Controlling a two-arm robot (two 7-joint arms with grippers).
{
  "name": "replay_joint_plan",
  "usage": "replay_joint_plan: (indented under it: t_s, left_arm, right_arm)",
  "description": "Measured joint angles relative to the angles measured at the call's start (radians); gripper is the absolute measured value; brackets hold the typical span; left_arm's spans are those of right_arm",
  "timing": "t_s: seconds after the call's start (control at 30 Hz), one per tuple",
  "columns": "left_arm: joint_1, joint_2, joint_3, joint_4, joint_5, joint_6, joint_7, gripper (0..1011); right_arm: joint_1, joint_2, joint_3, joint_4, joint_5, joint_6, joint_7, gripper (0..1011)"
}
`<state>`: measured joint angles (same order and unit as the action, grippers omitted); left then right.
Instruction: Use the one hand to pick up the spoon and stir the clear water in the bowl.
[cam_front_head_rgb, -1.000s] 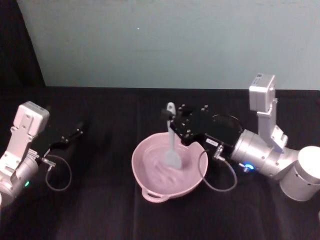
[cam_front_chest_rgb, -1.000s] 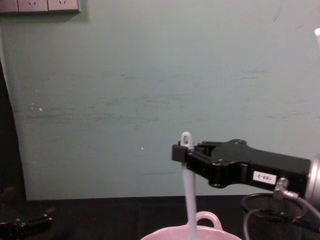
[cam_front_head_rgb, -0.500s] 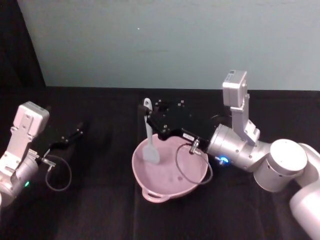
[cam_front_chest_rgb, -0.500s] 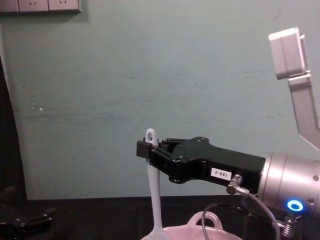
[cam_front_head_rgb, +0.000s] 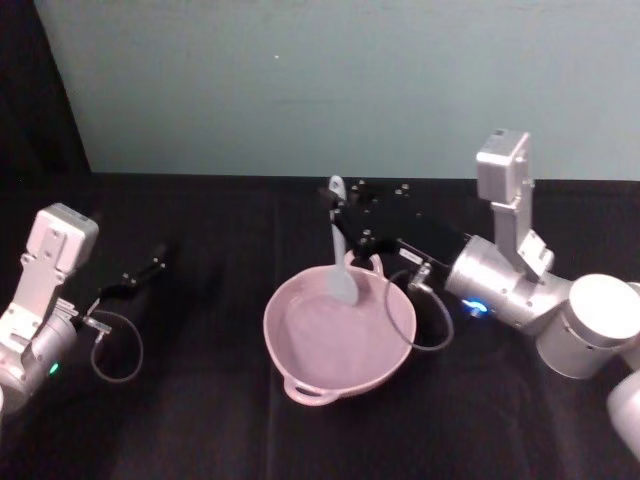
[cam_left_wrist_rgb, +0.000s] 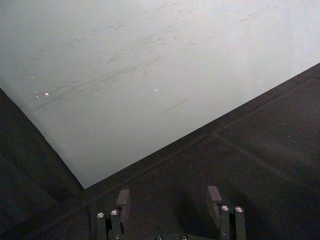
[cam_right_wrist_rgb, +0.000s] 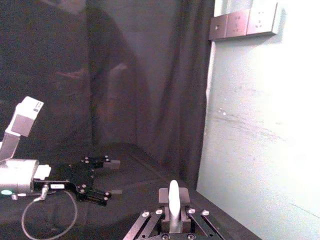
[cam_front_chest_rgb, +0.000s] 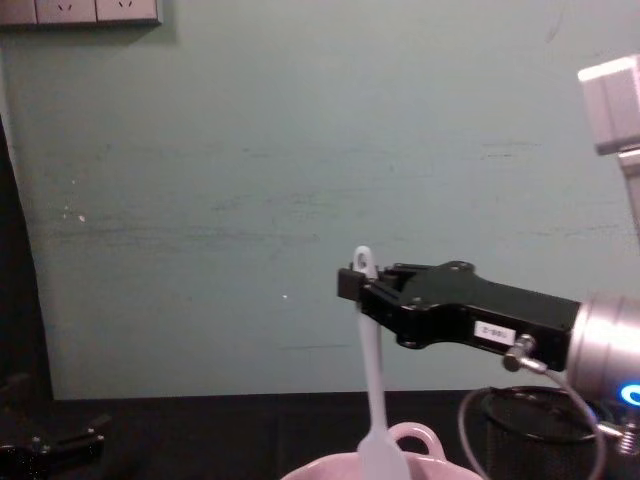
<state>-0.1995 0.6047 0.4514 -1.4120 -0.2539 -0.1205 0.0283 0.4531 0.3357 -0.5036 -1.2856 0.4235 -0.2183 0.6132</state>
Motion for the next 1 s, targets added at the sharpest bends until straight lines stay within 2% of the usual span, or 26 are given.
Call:
replay_joint_plan:
  t_s: [0.3,0.5,0.63,0.7,0.77,1.0]
  left_arm:
    - [0.000,0.000,0.000,0.000,0.000,0.000,0.000,1005]
    - [0.000,0.000,0.000,0.000,0.000,0.000,0.000,1005]
    - [0.000,0.000,0.000,0.000,0.000,0.000,0.000,1005]
    - [0.000,0.000,0.000,0.000,0.000,0.000,0.000,1005]
    - [0.000,0.000,0.000,0.000,0.000,0.000,0.000,1005]
    - [0.000,0.000,0.000,0.000,0.000,0.000,0.000,1005]
  right_arm:
    - [-0.081,0.063,0.037,-0.107,0.014,0.034,-0.004,119]
    - [-0.114,0.071,0.039,-0.143,0.044,0.039,0.017,119]
    - [-0.116,0.055,0.023,-0.144,0.060,0.036,0.038,119]
    - [-0.102,0.034,0.005,-0.122,0.068,0.028,0.054,119]
    - [-0.097,0.028,0.002,-0.115,0.070,0.026,0.057,119]
    - [-0.039,-0.031,-0.024,-0.017,0.058,-0.013,0.063,119]
